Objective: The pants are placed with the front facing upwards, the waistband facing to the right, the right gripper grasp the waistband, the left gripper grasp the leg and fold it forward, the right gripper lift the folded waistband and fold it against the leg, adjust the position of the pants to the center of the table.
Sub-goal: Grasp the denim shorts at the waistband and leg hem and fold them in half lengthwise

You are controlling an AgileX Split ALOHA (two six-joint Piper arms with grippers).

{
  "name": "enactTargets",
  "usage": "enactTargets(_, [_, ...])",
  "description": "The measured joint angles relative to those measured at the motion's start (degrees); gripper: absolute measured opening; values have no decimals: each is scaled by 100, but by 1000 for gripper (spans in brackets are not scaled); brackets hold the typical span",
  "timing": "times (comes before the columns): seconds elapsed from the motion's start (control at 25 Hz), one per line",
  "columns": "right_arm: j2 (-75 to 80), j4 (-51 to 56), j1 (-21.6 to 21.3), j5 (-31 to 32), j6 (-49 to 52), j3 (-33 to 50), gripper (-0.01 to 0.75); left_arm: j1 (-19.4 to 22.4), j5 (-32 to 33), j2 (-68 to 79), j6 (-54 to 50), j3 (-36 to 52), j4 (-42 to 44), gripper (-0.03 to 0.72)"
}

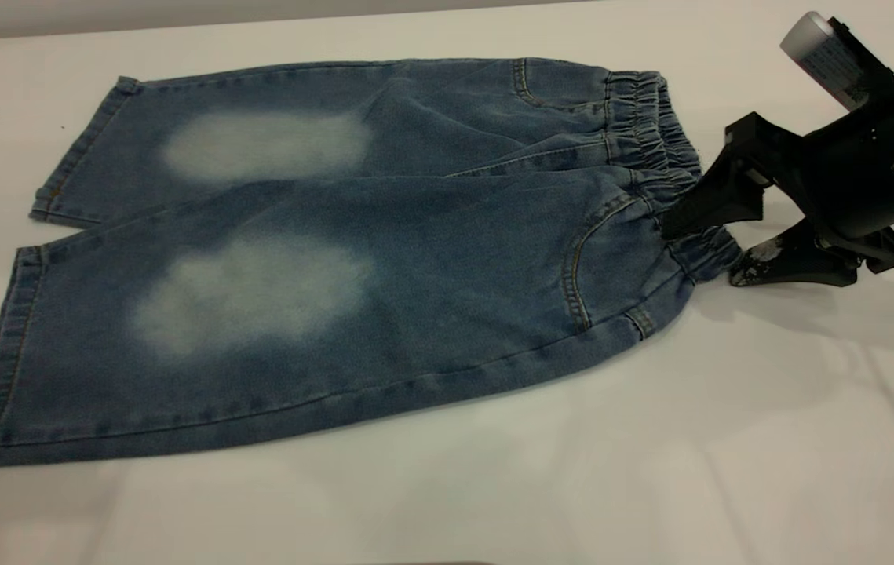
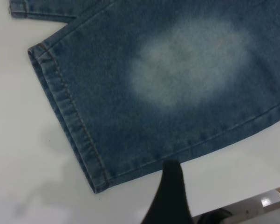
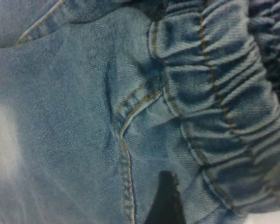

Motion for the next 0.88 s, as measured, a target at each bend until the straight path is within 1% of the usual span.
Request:
enactTargets(0.08, [0,0,-149,309,-68,0,497,0,8,0,0,0,0,566])
enactTargets(0.2, [-14,0,-352,1050,-165,0,482,0,13,0,0,0,-4,566])
enactTargets(0.28, [-32,0,-403,1250,-194,0,480,0,13,0,0,0,-4,566])
enactTargets(0.4, [-32,-81,-408,1105,-153,0,480,0,13,0,7,0,-4,566])
enactTargets(0.52, [-32,-376,-408,775,320,0,480,0,20,0,7,0,-4,566])
enactTargets(0.6, [-32,-483,-408,706,475,0,480,0,26,0,7,0,-4,566])
enactTargets(0.68, [-32,-493,-408,803,315,-4,480,0,29,0,7,0,-4,566])
enactTargets(0.8, [-32,-504,-408,1189,-21,-6,480,0,29,0,7,0,-4,566])
enactTargets(0.88, [-32,-594,-408,1213,111,-19,480,0,44,0,7,0,-4,566])
